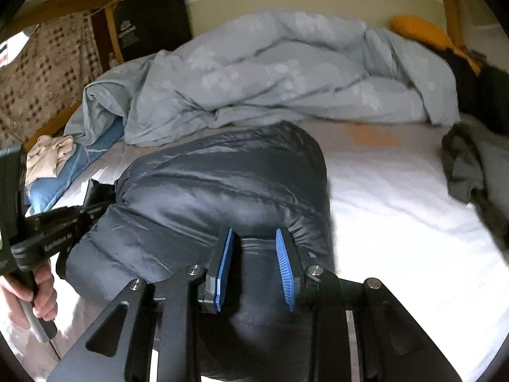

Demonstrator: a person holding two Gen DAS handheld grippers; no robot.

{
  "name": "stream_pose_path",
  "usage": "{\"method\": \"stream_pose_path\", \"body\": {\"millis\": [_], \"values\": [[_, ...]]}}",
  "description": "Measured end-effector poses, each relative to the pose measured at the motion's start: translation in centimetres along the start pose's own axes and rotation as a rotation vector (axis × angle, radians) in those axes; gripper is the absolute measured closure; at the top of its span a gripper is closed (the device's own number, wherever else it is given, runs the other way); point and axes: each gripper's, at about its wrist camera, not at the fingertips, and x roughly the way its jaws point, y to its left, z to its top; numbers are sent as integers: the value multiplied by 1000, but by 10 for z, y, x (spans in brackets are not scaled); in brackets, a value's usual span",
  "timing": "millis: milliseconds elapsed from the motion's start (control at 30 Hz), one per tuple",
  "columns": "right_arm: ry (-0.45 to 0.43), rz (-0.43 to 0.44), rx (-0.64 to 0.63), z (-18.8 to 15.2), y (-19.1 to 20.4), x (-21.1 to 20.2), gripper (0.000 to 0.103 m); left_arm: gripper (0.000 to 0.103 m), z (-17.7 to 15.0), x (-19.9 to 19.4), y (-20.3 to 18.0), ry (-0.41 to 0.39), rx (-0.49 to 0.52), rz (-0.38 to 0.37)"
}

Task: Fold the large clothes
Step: 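Fold the sleeve over the jacket with the right tool while the left tool grasps the hood, then grasp the folded jacket bundle with both tools from its sides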

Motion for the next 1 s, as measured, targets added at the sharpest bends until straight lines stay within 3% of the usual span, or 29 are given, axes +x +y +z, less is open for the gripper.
{"method": "stream_pose_path", "body": {"millis": [267, 1000], "values": [[23, -61, -71, -12, 7, 23, 74, 86, -9, 20, -1, 32, 29, 24], [35, -73, -109, -12, 12, 32, 73, 86, -14, 28, 1, 49, 23, 25]]}}
